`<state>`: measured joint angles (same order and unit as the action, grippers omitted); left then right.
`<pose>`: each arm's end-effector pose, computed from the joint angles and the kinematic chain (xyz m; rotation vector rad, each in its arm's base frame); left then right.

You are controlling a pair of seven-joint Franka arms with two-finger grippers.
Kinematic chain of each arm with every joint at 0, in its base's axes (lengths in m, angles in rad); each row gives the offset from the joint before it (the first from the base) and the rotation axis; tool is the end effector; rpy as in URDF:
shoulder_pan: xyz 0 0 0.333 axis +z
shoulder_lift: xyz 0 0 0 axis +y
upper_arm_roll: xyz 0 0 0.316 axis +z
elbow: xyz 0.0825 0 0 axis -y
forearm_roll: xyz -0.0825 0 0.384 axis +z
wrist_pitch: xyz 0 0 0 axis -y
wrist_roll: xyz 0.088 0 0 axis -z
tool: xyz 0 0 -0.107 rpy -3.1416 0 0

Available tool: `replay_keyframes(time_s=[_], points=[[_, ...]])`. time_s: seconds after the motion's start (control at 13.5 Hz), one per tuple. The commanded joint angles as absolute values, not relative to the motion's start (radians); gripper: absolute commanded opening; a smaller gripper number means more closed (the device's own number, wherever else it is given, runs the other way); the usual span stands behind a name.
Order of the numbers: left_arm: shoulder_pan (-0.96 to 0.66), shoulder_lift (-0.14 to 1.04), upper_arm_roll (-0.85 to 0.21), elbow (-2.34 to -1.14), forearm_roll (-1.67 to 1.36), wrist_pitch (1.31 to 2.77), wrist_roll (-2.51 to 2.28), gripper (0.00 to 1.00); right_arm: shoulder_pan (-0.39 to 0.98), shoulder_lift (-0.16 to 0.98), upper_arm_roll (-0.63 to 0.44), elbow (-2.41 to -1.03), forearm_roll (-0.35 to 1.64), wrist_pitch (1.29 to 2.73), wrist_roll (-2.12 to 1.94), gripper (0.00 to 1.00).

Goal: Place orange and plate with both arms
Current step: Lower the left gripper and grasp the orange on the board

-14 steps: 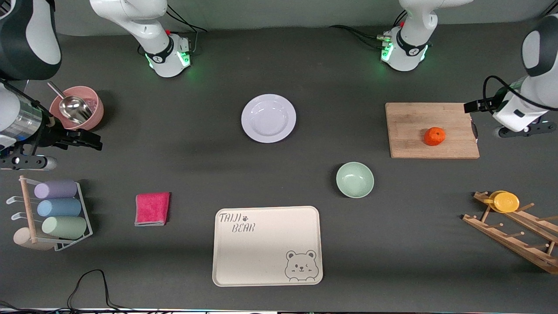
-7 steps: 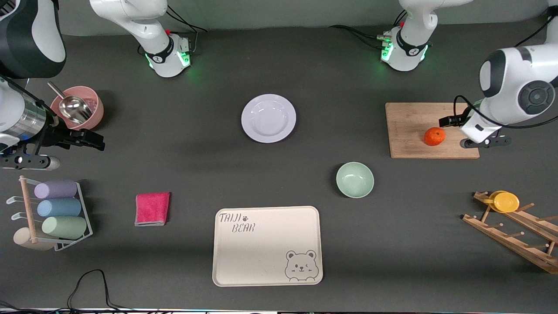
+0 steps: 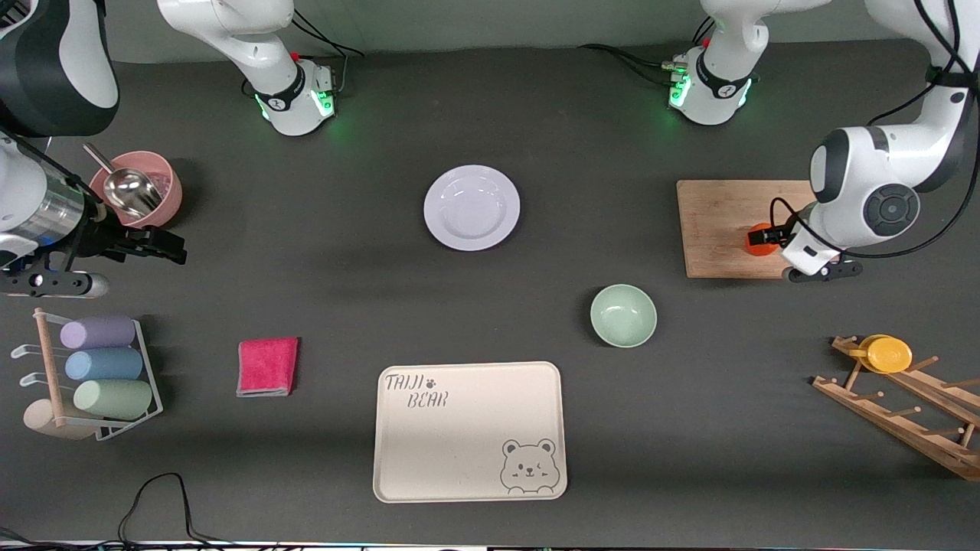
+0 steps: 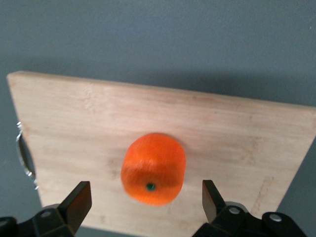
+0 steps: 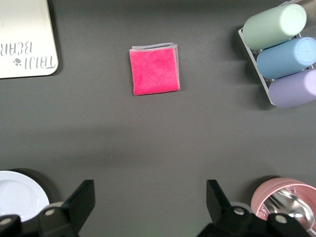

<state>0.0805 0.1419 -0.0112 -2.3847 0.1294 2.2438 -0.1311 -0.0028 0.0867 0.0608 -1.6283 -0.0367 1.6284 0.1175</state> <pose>0.4688 0.0362 0.2409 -3.0119 -0.1585 0.4244 0.5791 0.0286 0.5531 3.0990 -0.0865 -0.1293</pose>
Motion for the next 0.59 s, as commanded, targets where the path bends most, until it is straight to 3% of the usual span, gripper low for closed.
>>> replay_keyframes(time_s=[0.0, 0.52], points=[[0.075, 0.111, -0.008, -2.517, 0.130, 2.412, -0.153, 1.00, 0.014, 0.092, 0.061, -1.614, -0.044, 1.620, 0.150, 1.00], [0.075, 0.109, -0.006, -2.526, 0.130, 2.418, -0.158, 0.99, 0.012, 0.092, 0.063, -1.612, -0.040, 1.623, 0.149, 1.00]])
